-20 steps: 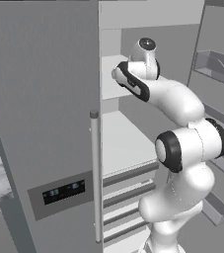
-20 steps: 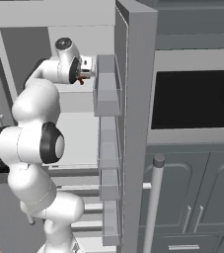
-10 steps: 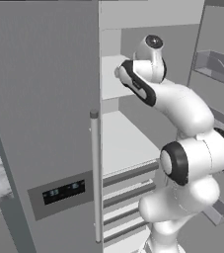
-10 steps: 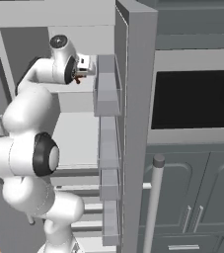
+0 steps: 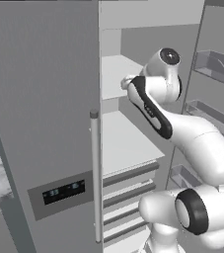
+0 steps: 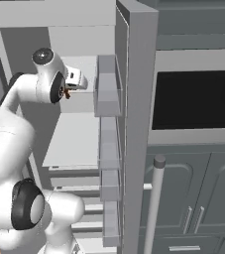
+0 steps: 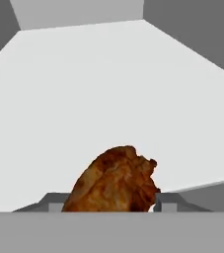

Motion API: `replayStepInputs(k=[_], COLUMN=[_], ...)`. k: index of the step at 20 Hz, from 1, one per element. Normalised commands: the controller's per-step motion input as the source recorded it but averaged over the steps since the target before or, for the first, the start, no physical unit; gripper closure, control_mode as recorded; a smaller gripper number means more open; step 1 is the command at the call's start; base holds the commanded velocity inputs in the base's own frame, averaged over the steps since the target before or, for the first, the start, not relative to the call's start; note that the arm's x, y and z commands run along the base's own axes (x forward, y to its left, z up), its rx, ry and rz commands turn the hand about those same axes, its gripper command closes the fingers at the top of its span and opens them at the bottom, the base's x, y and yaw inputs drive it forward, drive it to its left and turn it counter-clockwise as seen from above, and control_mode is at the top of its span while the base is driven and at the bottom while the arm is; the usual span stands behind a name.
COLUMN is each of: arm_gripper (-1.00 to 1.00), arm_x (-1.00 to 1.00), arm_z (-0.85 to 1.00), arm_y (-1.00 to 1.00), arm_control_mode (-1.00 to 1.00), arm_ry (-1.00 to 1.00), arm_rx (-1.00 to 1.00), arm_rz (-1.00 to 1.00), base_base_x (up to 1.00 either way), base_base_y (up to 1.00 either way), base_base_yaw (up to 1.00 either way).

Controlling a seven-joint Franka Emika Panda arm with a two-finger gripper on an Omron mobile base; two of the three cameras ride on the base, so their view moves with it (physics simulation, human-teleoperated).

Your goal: Place one tomato and one chicken drumstick in each tupperware on the nearby counter, to pack two identical lunches.

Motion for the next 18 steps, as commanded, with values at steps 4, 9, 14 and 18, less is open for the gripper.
replayStepInputs(k=[4,9,14,18], arm_gripper=[1.00,1.00,1.00,1.00], arm_x=[-1.00,-0.80,0.00,0.00], arm_z=[-0.12,-0.52,0.00,0.00], arm_y=[0.03,0.23,0.00,0.00], arm_control_mode=[-1.00,1.00,1.00,1.00], arm_ry=[0.22,0.26,0.00,0.00], arm_rx=[0.07,0.01,0.00,0.00], arm_rz=[-0.06,-0.01,0.00,0.00], base_base_x=[0.00,-0.20,-1.00,-1.00], base_base_y=[0.00,0.11,0.63,0.96], base_base_yaw=[0.00,0.00,-0.02,0.00])
